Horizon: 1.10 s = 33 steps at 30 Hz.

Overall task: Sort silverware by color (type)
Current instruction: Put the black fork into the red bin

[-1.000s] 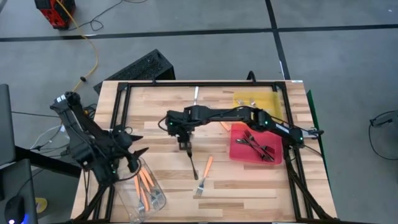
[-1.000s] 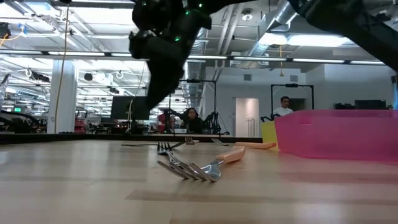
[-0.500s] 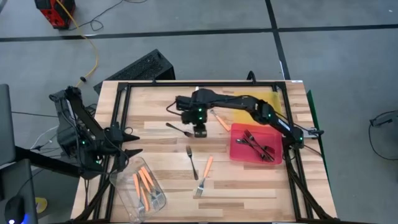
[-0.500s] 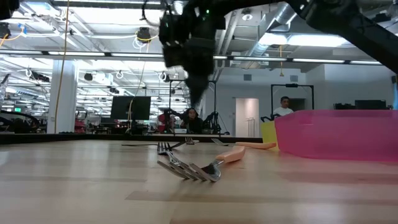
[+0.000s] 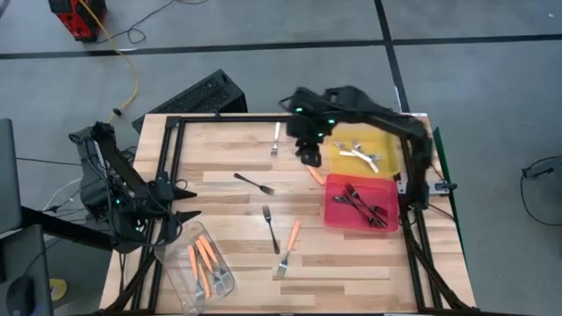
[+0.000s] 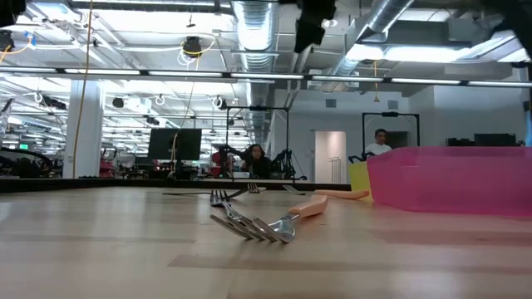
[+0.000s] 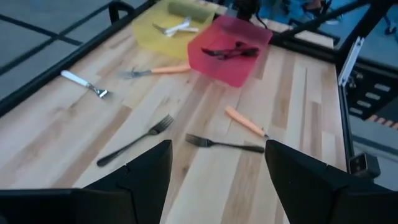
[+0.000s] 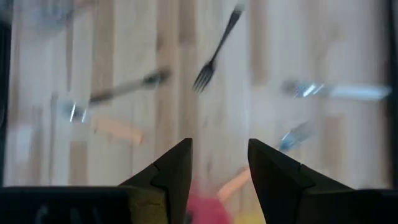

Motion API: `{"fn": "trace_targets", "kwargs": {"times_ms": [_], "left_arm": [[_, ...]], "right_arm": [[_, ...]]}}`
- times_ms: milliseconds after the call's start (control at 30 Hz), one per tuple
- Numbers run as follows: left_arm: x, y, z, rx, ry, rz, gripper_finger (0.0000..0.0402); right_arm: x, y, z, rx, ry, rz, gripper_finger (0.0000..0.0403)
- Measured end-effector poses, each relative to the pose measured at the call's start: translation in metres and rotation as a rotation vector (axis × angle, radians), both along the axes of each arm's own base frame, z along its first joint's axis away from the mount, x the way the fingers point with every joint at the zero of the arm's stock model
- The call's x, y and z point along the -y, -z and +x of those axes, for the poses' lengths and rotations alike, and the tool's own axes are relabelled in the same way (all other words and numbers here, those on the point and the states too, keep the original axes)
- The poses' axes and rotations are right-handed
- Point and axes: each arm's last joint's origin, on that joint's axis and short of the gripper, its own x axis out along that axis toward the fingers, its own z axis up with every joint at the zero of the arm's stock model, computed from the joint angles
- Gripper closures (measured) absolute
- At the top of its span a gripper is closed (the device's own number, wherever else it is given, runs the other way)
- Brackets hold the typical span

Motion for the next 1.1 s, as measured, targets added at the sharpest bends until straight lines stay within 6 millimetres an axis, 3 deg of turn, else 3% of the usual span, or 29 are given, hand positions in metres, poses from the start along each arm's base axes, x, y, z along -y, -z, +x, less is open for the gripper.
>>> {"fn": "trace_targets", "kwargs": {"times_ms": [100, 200, 300, 433, 600, 833, 1100], "left_arm": [[0.0, 0.0, 0.0, 0.01, -0.013, -0.014, 0.0159], [0.0, 0.0, 0.0, 0.008, -0.016, -0.026, 0.0159], [0.0, 0.0, 0.0, 0.007, -0.016, -0.024, 0.0159], [0.0, 0.0, 0.001, 0.01, -0.027, -0.03, 0.0159], [0.0, 0.0, 0.002, 0.026, -0.039, -0.027, 0.0159], [0.0, 0.0, 0.002, 0.041, -0.047, -0.022, 0.0159], [0.0, 0.0, 0.002, 0.046, -0.05, -0.018, 0.0159]], "right_arm": [[-0.007, 0.007, -0.022, 0.094, 0.045, -0.004, 0.0223], [-0.017, 0.051, -0.042, 0.172, 0.097, 0.009, 0.0223], [-0.025, 0.097, -0.045, 0.365, 0.162, 0.042, 0.0223], [-0.031, 0.122, -0.043, 0.616, 0.186, 0.06, 0.0223], [-0.036, 0.166, -0.016, 0.626, 0.188, 0.032, 0.0223], [-0.037, 0.206, 0.03, 0.582, 0.184, 0.036, 0.0221], [-0.036, 0.235, 0.066, 0.508, 0.209, 0.065, 0.0183]]}}
